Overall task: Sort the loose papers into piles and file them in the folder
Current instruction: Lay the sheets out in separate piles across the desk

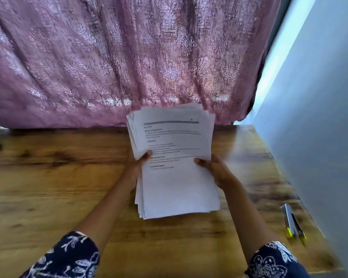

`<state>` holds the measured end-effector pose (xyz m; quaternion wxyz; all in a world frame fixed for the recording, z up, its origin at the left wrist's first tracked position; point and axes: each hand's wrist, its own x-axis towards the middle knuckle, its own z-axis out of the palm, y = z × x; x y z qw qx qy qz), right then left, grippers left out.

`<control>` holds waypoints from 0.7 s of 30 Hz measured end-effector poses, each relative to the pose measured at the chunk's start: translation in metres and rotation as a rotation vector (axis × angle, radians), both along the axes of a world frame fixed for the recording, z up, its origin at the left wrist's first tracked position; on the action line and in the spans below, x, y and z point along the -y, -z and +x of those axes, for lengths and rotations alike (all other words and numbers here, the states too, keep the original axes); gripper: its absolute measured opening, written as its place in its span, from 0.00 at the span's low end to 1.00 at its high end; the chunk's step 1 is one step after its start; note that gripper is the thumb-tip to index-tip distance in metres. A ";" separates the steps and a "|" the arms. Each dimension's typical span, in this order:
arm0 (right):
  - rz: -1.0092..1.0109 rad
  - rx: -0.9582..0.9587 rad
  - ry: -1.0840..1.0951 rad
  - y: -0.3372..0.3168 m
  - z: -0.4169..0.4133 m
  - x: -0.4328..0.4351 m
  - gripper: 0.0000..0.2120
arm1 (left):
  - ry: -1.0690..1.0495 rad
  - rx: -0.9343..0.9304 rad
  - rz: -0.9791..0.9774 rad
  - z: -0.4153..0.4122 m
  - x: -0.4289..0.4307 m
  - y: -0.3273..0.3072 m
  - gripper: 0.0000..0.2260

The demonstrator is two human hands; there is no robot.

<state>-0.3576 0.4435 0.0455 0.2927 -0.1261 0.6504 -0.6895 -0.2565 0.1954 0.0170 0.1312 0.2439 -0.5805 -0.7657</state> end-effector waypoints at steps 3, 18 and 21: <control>-0.028 -0.104 0.011 -0.025 -0.005 0.003 0.13 | 0.113 -0.081 0.049 -0.007 0.010 -0.037 0.43; -0.028 -0.418 0.365 -0.012 0.027 0.025 0.09 | -0.077 -0.236 -0.406 0.015 -0.067 -0.045 0.12; -0.058 -0.507 0.472 -0.030 0.028 0.026 0.04 | -0.141 -0.309 -0.459 0.011 -0.064 -0.063 0.10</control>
